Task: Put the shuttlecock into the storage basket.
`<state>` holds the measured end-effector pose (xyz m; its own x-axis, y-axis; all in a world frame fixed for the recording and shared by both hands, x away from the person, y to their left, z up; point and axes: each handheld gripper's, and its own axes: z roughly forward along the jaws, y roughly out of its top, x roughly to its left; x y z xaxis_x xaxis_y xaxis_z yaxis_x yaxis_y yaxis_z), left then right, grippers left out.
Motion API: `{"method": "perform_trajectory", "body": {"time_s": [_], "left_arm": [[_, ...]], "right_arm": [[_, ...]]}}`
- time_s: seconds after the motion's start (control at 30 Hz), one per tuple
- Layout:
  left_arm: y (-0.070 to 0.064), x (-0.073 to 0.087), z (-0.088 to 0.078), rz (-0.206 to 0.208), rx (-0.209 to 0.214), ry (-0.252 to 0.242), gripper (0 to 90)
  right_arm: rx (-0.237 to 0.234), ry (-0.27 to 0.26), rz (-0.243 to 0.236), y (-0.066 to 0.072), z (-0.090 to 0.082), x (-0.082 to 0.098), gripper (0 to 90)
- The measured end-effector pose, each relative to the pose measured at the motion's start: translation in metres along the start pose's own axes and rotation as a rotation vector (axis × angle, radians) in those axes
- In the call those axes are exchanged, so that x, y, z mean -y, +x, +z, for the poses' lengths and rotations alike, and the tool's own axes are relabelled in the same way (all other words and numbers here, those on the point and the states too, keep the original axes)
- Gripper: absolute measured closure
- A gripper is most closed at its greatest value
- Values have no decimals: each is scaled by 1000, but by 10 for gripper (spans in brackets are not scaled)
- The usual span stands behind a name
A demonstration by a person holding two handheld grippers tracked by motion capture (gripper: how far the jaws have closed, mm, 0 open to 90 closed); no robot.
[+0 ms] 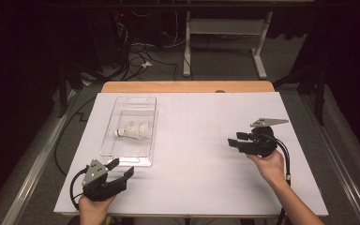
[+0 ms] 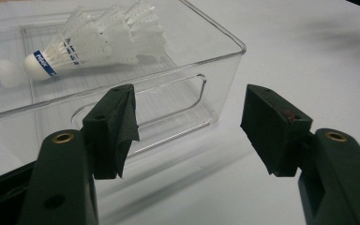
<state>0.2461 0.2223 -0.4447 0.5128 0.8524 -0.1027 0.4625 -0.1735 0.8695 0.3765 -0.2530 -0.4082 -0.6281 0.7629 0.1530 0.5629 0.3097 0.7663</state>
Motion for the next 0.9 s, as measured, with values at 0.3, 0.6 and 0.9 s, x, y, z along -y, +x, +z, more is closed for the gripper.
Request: {"method": "perform_trajectory", "body": {"time_s": [0.3,0.6,0.9], "left_arm": [[0,0,0,-2,1,0,366],[0,0,1,-4,3,-1,367],[1,0,1,-3,5,1,366]], "right_arm": [[17,-16,10,-5,-8,6,479],[34,-41,41,-12,-19,14,475],[48,-53,51,-17,-27,23,468]]}}
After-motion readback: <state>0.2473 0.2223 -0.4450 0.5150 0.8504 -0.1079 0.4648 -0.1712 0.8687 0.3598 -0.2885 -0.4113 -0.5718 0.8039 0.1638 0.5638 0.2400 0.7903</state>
